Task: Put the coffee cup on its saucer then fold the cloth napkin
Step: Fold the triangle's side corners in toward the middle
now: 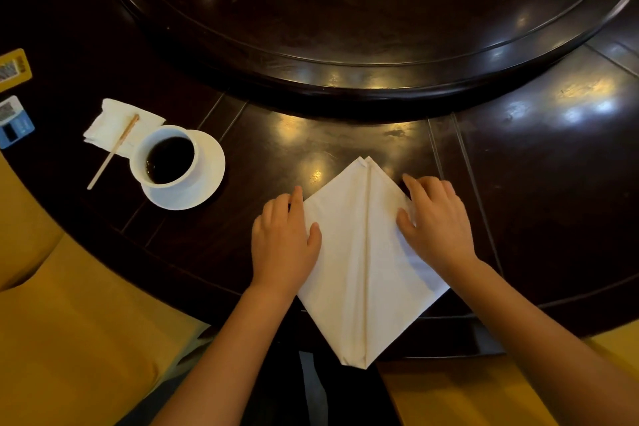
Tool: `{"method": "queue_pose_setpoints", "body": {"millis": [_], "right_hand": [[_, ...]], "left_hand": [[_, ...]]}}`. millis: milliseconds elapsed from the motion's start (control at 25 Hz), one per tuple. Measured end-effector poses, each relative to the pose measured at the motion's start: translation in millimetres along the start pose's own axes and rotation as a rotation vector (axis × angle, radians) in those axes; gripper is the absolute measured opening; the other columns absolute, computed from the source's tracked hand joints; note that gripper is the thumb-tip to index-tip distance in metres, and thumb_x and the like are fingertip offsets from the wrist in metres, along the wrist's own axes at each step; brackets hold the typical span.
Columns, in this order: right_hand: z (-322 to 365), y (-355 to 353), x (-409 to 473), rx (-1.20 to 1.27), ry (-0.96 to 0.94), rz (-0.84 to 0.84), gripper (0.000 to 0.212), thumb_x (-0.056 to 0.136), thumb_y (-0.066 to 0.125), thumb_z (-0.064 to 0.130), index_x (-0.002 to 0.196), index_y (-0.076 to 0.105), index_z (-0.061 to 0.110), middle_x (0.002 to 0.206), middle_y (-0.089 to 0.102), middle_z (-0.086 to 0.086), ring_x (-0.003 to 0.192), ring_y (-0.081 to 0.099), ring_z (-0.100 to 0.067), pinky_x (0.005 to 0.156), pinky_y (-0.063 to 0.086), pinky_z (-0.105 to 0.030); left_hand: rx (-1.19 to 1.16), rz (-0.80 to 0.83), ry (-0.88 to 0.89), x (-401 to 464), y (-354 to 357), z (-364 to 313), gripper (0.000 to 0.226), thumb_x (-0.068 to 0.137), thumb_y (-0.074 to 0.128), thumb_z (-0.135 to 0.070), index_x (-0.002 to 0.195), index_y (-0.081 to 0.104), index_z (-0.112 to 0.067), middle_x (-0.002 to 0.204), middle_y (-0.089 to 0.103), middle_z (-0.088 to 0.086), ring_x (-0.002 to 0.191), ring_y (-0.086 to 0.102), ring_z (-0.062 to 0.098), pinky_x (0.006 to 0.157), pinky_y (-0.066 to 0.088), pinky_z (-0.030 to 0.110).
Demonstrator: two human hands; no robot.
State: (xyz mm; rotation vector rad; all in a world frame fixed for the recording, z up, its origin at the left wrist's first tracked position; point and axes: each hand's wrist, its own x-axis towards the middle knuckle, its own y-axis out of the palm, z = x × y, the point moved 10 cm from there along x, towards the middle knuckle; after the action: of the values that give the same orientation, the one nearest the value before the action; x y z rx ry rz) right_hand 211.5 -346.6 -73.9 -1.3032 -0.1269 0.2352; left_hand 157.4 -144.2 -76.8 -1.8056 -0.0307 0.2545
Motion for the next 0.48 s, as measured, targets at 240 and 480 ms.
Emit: {"method": "queue_pose_setpoints", "body": {"millis": [240,480], "right_hand": [[-15,1,4,0.119,0.186,0.122,0.024,0.084,0.064,0.026,0.103,0.06,0.011,0.095,0.063,-0.006,0.083,0.056,-0.019,0.072,0.052,-0.033],[-13,7,3,0.244,0.233,0.204,0.019,0.086,0.061,0.021,0.101,0.055,0.013,0.089,0.056,-0.001,0.076,0.054,-0.016,0.066,0.049,-0.028]], "left_hand": [[-0.074,0.116,-0.065,32,-1,-6,0.031,0.087,0.056,-0.029,0.113,0.051,-0.014,0.116,0.052,0.004,0.106,0.047,0.02,0.087,0.04,0.034],[-0.1,0.238,0.0,39,0,-22,0.009,0.089,0.053,-0.019,0.096,0.052,-0.013,0.097,0.055,0.004,0.078,0.051,0.016,0.06,0.041,0.026]]}}
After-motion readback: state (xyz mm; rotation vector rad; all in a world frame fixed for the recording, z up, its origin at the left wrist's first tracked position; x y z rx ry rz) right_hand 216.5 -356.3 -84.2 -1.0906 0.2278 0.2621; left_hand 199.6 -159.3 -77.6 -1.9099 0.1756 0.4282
